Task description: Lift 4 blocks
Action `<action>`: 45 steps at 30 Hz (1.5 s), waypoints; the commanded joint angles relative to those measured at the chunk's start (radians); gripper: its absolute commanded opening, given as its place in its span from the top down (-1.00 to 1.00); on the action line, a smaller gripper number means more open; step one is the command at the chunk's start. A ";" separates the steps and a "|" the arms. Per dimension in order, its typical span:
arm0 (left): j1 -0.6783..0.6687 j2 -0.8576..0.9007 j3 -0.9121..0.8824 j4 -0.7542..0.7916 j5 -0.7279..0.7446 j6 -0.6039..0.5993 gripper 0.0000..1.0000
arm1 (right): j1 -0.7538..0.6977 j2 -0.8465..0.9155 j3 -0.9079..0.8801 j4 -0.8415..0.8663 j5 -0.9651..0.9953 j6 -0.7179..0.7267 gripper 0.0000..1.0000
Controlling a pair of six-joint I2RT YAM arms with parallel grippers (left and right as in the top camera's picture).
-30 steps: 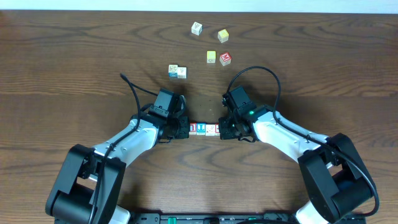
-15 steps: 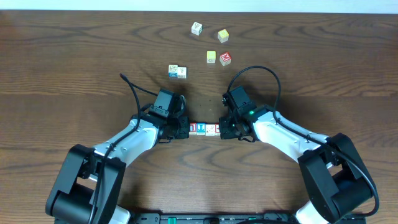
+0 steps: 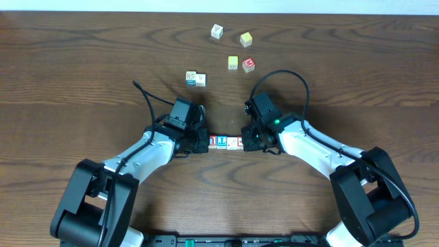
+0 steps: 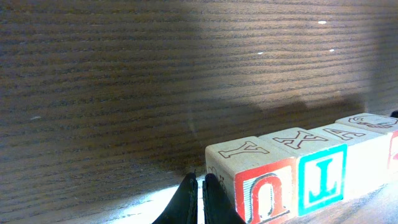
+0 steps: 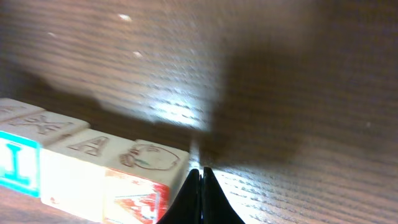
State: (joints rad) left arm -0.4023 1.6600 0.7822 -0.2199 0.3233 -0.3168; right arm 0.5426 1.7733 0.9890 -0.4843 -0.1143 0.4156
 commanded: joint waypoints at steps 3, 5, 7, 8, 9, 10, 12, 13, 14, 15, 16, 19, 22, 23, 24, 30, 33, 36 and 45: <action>-0.003 0.006 0.021 -0.003 -0.003 0.010 0.85 | 0.008 0.005 0.044 -0.008 0.013 -0.021 0.98; -0.003 0.006 0.021 -0.004 -0.003 0.010 0.85 | 0.008 0.005 0.044 -0.020 0.018 -0.020 0.98; -0.003 0.006 0.021 -0.004 -0.003 0.010 0.85 | 0.008 0.005 0.044 -0.034 0.041 -0.020 0.98; -0.003 0.006 0.021 -0.003 -0.003 0.010 0.85 | 0.008 0.005 0.044 -0.038 0.052 -0.020 0.98; -0.003 0.006 0.021 -0.003 -0.003 0.010 0.86 | 0.008 0.005 0.044 -0.042 0.060 -0.020 0.98; -0.003 0.006 0.021 -0.003 -0.003 0.010 0.86 | 0.008 0.005 0.044 -0.044 0.065 -0.020 0.98; -0.003 0.006 0.021 -0.003 -0.003 0.010 0.85 | 0.008 0.005 0.044 -0.044 0.065 -0.020 0.98; -0.003 0.006 0.021 -0.003 -0.003 0.010 0.85 | 0.008 0.005 0.044 -0.044 0.064 -0.020 0.98; -0.003 0.006 0.021 -0.003 -0.003 0.010 0.85 | 0.008 0.005 0.044 -0.044 0.064 -0.020 0.98; -0.003 0.006 0.021 -0.003 -0.003 0.010 0.86 | 0.008 0.005 0.044 -0.044 0.064 -0.020 0.98; -0.003 0.006 0.021 -0.003 -0.003 0.010 0.85 | 0.009 0.005 0.044 -0.045 0.064 -0.020 0.98; -0.003 0.006 0.021 -0.003 -0.003 0.010 0.86 | 0.009 0.005 0.044 -0.051 0.057 -0.019 0.99; -0.003 0.006 0.021 -0.003 -0.003 0.010 0.86 | 0.009 0.005 0.044 -0.056 0.057 -0.008 0.98; -0.003 0.006 0.021 -0.003 -0.003 0.010 0.85 | 0.009 0.005 0.044 -0.058 0.057 -0.008 0.98; -0.003 0.006 0.021 -0.003 -0.003 0.010 0.86 | 0.009 0.005 0.044 -0.059 0.057 -0.008 0.98; -0.003 0.006 0.021 -0.003 -0.003 0.010 0.86 | 0.009 0.005 0.044 -0.063 0.053 -0.001 0.98; -0.003 0.006 0.021 -0.003 -0.003 0.010 0.86 | 0.011 0.005 0.044 -0.063 0.022 0.000 0.98; -0.003 0.006 0.021 -0.003 -0.003 0.010 0.85 | 0.017 0.005 0.044 -0.061 0.014 0.012 0.98; -0.003 0.006 0.021 -0.003 -0.003 0.010 0.85 | 0.045 0.005 0.044 -0.055 0.018 0.041 0.98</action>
State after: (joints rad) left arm -0.4023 1.6600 0.7822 -0.2203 0.3225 -0.3164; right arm 0.5728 1.7733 1.0199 -0.5449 -0.0925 0.4366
